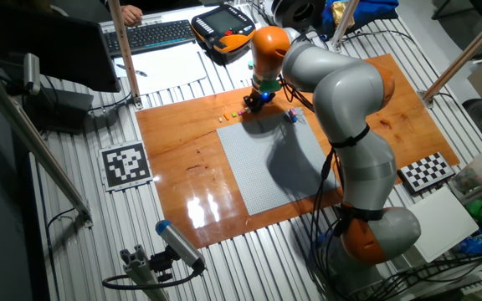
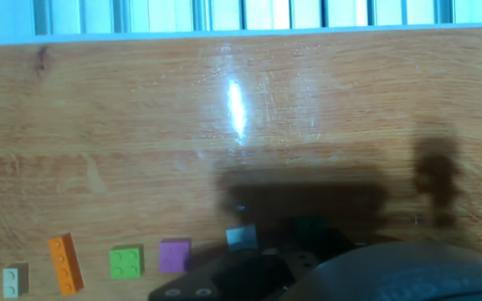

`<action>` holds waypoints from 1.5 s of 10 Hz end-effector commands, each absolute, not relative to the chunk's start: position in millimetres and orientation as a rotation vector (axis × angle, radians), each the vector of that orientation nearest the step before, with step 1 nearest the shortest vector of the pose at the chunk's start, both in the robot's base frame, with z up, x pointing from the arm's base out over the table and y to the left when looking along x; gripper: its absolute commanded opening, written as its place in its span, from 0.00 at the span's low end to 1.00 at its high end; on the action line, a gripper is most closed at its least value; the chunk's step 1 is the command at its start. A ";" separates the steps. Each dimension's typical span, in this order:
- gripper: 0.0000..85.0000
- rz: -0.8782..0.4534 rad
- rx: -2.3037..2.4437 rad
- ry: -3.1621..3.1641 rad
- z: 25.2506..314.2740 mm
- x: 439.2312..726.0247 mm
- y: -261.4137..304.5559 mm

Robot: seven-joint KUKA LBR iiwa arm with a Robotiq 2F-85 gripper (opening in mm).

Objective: Stack small Lego blocks randomly, one at a time

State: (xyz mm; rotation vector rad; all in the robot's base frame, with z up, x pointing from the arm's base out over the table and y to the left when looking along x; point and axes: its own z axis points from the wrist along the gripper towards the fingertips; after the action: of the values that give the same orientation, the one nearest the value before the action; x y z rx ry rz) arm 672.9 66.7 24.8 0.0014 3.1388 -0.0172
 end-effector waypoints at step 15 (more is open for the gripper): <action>0.00 -0.055 -0.054 3.153 89.7 622.6 -58.9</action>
State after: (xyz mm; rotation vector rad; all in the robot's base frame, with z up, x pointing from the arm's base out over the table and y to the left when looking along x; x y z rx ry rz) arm 622.6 -58.9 89.8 -0.0493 3.1555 -0.0536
